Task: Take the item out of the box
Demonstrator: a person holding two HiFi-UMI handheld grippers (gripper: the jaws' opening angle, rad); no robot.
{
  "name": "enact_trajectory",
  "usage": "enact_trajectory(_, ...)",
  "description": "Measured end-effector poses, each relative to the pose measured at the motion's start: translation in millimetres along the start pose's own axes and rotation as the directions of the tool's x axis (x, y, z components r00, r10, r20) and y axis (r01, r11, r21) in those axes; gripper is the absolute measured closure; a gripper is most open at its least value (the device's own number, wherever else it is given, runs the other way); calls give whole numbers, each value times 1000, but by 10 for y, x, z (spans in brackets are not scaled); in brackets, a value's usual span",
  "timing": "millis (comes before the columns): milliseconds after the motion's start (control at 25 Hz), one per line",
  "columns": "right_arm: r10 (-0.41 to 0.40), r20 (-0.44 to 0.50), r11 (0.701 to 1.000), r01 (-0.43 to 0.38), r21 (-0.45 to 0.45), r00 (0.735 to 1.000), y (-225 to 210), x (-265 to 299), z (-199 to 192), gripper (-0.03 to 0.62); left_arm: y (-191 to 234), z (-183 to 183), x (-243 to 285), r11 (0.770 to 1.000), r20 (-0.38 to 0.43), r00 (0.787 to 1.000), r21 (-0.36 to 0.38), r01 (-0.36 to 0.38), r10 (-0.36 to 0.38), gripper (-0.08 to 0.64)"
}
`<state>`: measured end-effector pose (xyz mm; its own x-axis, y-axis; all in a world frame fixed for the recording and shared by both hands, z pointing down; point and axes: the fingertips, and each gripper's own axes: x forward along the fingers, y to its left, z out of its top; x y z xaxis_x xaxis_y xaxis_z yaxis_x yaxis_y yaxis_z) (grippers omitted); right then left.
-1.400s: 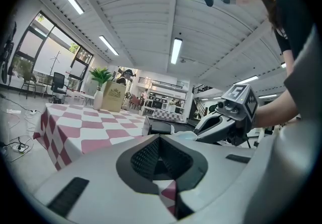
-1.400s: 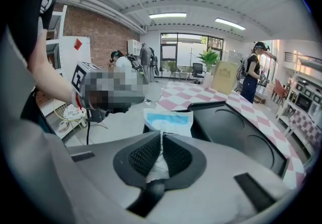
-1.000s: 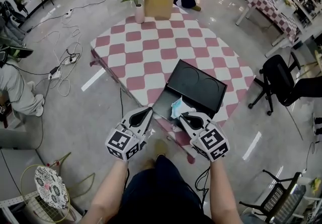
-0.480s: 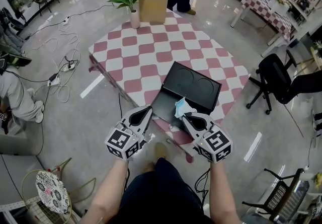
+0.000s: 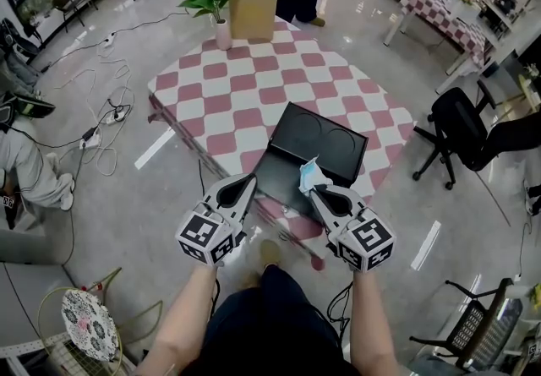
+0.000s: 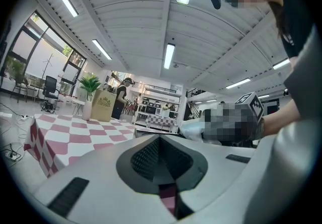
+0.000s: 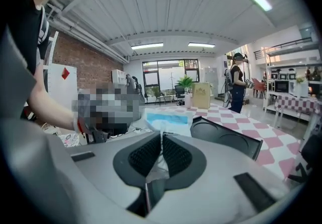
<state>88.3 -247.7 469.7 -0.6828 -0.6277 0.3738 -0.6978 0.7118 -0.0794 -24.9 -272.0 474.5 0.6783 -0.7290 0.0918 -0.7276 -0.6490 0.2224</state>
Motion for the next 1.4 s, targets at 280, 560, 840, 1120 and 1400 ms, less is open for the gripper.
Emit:
enact_trajectory(280,-12,35,1000,12,15,999,13,-62,91,575,-6,98,-31,1000,13,1000,9,-1,1,557)
enact_trajectory(560,-28,68,999,27,18,997,11,-129,171,575,-25,200,-50,1000,27,1000,21,2,-3,557)
enact_trajectory(840,-36,101,999,35,19,994,15,-207,301,575,-64,315,-62,999,43,999,31,7,-9,557)
enact_trajectory(1120,-50,135,999,49,10,990,10,-264,444,575,-75,416,-56,999,57,998,39,15,-17,557)
enact_trajectory(1400,-64,166,998,63,11,984,-7,-372,572,575,-127,542,-38,998,63,998,54,22,-25,557)
